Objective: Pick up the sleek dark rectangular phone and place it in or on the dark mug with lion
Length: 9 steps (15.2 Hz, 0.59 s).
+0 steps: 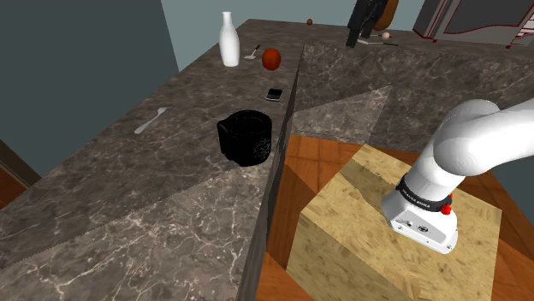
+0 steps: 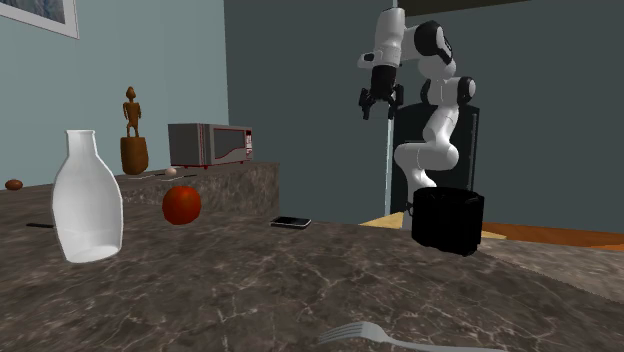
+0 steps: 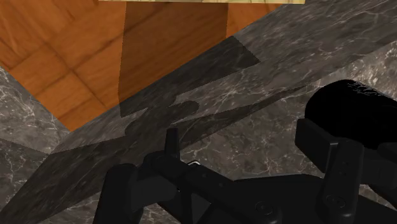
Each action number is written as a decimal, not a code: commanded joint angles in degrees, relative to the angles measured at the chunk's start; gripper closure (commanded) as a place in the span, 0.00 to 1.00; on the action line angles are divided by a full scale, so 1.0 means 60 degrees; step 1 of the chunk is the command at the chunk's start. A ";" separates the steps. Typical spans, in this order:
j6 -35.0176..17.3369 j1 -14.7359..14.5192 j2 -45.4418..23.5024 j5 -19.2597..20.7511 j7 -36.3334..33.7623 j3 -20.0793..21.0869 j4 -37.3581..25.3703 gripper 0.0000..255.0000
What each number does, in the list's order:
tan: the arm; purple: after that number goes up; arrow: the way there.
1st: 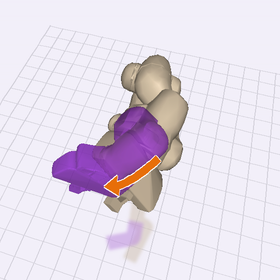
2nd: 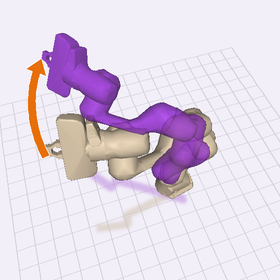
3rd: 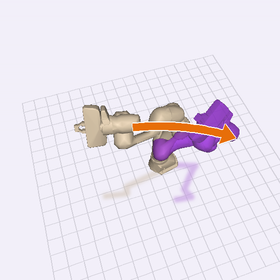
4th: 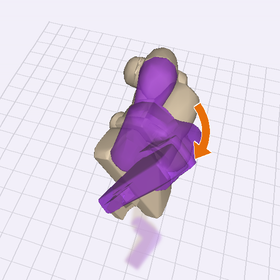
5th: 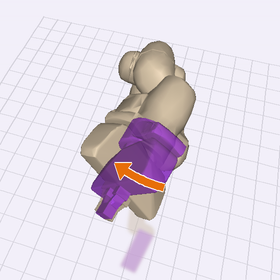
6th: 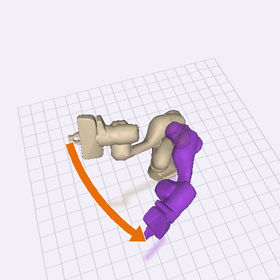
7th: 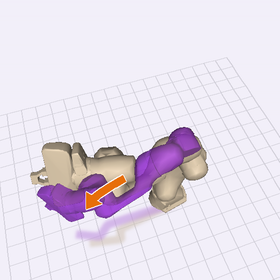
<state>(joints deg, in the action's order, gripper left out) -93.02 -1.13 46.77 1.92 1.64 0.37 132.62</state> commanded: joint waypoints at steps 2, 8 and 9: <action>-0.0329 0.0070 -0.0195 -0.0046 -0.0310 0.0121 0.0114 0.00; -0.2246 0.0528 -0.1673 -0.0190 -0.2157 0.0824 0.0453 0.00; -0.2550 0.0613 -0.1964 -0.0187 -0.2467 0.0936 0.0453 0.00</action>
<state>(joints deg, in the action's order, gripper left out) -105.95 1.92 36.76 0.72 -11.38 5.54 134.96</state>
